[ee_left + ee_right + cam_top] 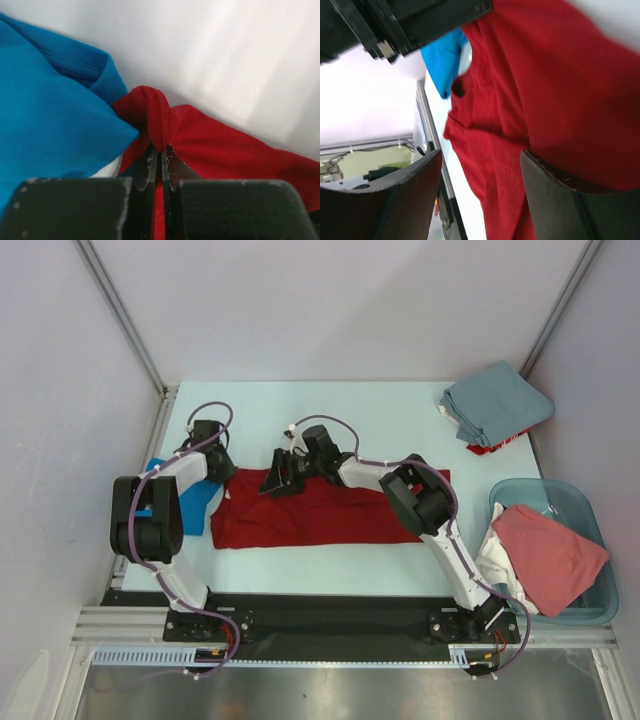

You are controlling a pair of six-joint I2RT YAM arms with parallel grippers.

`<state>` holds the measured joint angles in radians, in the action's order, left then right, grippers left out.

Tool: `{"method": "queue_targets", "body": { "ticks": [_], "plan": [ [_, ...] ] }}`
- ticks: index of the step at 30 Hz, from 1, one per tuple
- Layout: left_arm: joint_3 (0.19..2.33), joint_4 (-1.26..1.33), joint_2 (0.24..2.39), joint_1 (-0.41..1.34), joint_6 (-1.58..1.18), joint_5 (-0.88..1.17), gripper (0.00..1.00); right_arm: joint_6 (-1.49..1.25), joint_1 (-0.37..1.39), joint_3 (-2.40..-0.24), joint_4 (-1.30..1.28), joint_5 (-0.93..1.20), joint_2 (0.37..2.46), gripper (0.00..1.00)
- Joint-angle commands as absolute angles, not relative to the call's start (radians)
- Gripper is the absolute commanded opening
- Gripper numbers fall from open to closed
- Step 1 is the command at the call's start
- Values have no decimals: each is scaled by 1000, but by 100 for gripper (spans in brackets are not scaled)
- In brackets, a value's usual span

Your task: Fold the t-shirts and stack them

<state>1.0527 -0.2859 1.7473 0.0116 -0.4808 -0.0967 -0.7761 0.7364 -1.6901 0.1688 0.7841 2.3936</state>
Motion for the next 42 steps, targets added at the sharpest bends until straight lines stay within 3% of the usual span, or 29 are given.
{"method": "queue_targets", "body": {
  "ticks": [1,13,28,34,35,37,39,42],
  "plan": [
    [1049,-259,1715,-28,-486,-107,4,-847,744,-1773,305,793,2433,70],
    [1049,-247,1747,-35,-471,-106,2,-853,756,-1868,293,811,2542,70],
    [1062,-247,1778,-41,-462,-87,1,-1028,813,-1520,719,957,2388,65],
    [1066,-250,1789,-46,-454,-97,1,-988,825,-1526,651,956,2381,54],
    [1066,-252,1787,-45,-454,-98,1,-956,831,-1537,628,951,2382,46],
    [1066,-247,1789,-48,-454,-98,1,-930,838,-1545,566,940,2381,40],
    [1066,-249,1790,-46,-454,-95,1,-923,847,-1539,564,946,2375,39],
    [1066,-249,1792,-48,-451,-97,1,-901,871,-1520,549,953,2344,46]
  ]
}}
